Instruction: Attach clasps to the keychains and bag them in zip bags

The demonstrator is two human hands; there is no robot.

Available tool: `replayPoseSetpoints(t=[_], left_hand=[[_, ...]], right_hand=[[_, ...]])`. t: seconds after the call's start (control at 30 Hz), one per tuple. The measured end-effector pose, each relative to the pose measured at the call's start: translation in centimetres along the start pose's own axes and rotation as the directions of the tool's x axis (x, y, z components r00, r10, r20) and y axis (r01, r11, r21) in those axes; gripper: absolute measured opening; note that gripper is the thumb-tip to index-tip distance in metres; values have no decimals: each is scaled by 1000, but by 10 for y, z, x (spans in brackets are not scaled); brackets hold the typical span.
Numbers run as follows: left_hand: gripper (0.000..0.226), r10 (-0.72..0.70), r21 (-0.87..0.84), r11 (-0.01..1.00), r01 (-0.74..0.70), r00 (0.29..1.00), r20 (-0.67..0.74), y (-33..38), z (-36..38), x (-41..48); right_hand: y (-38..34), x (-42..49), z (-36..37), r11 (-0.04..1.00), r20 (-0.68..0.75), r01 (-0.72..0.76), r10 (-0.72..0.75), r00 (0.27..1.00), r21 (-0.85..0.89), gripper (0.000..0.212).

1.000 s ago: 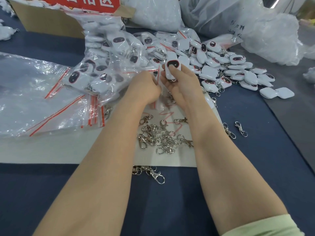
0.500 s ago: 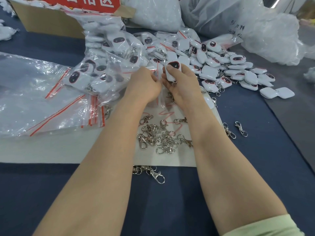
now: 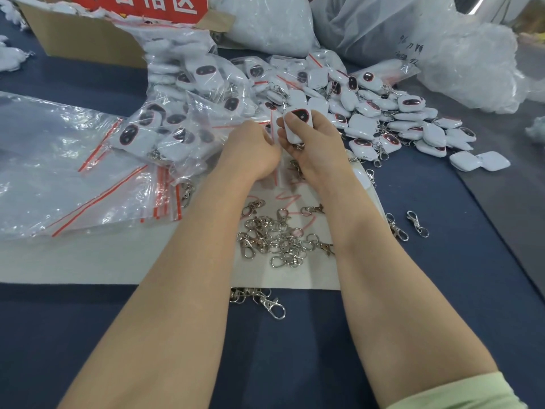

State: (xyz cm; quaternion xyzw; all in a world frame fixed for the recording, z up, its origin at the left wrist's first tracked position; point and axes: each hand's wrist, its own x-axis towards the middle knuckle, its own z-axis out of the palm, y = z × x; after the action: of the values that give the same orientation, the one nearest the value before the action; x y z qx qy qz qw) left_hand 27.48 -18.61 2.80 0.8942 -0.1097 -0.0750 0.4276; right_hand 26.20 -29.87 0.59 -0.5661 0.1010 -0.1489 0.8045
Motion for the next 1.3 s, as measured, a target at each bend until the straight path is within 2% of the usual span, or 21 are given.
replayPoseSetpoints(t=[0.1, 0.23, 0.3, 0.47, 0.6, 0.77, 0.93, 1.03, 1.07, 1.13, 1.2, 1.3], left_hand=[[22, 0, -3, 1000, 0, 1000, 28, -2, 1, 1], [21, -3, 21, 1000, 2, 999, 32, -5, 2, 1], [21, -7, 18, 1000, 6, 999, 35, -5, 2, 1], [22, -14, -11, 1000, 14, 999, 32, -5, 3, 2], [23, -29, -30, 999, 31, 999, 42, -4, 2, 2], [21, -34, -46, 998, 36, 999, 34, -6, 2, 3], [21, -34, -89, 996, 31, 999, -34, -6, 0, 5], [23, -16, -86, 996, 12, 999, -48, -6, -1, 4], [24, -10, -85, 996, 5, 999, -54, -5, -1, 4], [25, 11, -67, 998, -17, 997, -79, -5, -2, 3], [25, 39, -36, 998, -43, 993, -115, -4, -3, 2], [21, 59, -35, 997, -64, 991, -123, -1, -2, 1]], right_hand=[[0, -3, 0, 998, 28, 37, -36, 999, -45, 6], [0, -4, 1, 999, 32, 49, -48, 998, -22, 6], [0, -2, 2, 1000, 11, 24, -24, 1000, -4, 3], [-2, 1, 3, 994, -12, -51, 52, 999, 96, 21], [-2, -2, 2, 996, 9, -37, 36, 999, 81, 20], [-6, -4, 3, 980, 36, -94, 89, 995, 178, 17], [-7, -7, 6, 994, 32, -76, 74, 997, 72, 35], [-9, -7, 5, 992, 25, -47, 44, 999, 114, 53], [-9, -7, 4, 999, 27, -16, 15, 1000, 48, 59], [-11, -7, 4, 976, 7, 37, -36, 999, -216, 58], [-15, -7, 6, 911, -37, 17, -35, 999, -413, 41], [-18, -5, 7, 863, -52, -31, 6, 999, -504, 16]])
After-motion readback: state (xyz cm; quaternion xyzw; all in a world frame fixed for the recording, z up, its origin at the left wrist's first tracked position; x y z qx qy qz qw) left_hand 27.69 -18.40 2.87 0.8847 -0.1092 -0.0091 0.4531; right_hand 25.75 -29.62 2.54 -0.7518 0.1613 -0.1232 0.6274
